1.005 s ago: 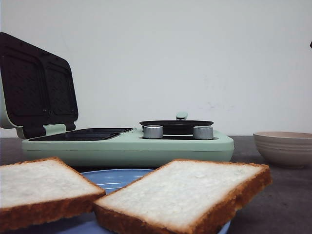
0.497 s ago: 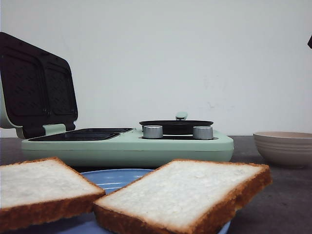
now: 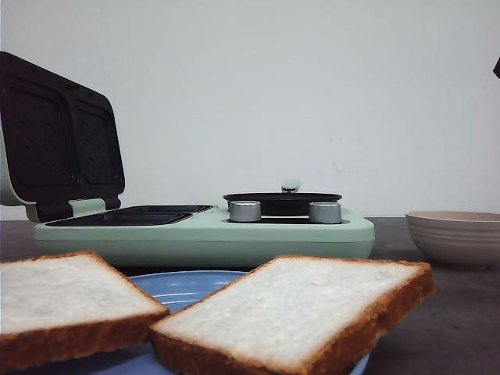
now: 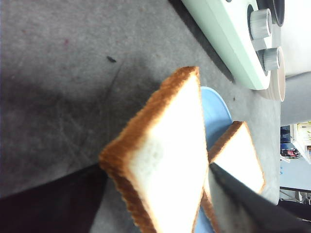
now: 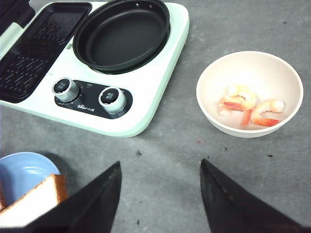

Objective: Make breakfast with bread and shrimp
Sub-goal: 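Grasp the bread slice nearest the left gripper and lift it, then carry the bread with the left gripper onto the grill plate and release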

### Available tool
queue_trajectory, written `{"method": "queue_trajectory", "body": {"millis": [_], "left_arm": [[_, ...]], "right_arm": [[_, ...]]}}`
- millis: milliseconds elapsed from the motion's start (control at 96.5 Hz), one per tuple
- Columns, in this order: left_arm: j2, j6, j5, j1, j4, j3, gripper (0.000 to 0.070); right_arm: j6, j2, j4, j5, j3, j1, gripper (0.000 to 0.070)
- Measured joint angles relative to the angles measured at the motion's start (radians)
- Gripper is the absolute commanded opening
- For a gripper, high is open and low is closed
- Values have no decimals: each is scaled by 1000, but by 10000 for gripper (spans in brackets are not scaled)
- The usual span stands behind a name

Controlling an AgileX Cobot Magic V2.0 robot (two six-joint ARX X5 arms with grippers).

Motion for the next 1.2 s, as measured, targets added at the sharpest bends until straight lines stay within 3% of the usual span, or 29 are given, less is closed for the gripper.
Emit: {"method": "queue_trajectory", "body": {"millis": [155, 352, 922, 1078, 1202], "left_arm": [[30, 0, -6, 0, 25, -5, 249], [75, 6, -24, 0, 44, -9, 2], [84, 16, -43, -16, 278, -4, 9], [96, 96, -108, -47, 286, 71, 10], [151, 215, -192, -79, 278, 182, 10]], "right_arm": [[-3, 0, 0, 0, 0, 0, 310], [-6, 0, 0, 0, 0, 0, 310], [-6, 0, 0, 0, 0, 0, 310], [-6, 0, 0, 0, 0, 0, 310], [-6, 0, 0, 0, 0, 0, 310]]}}
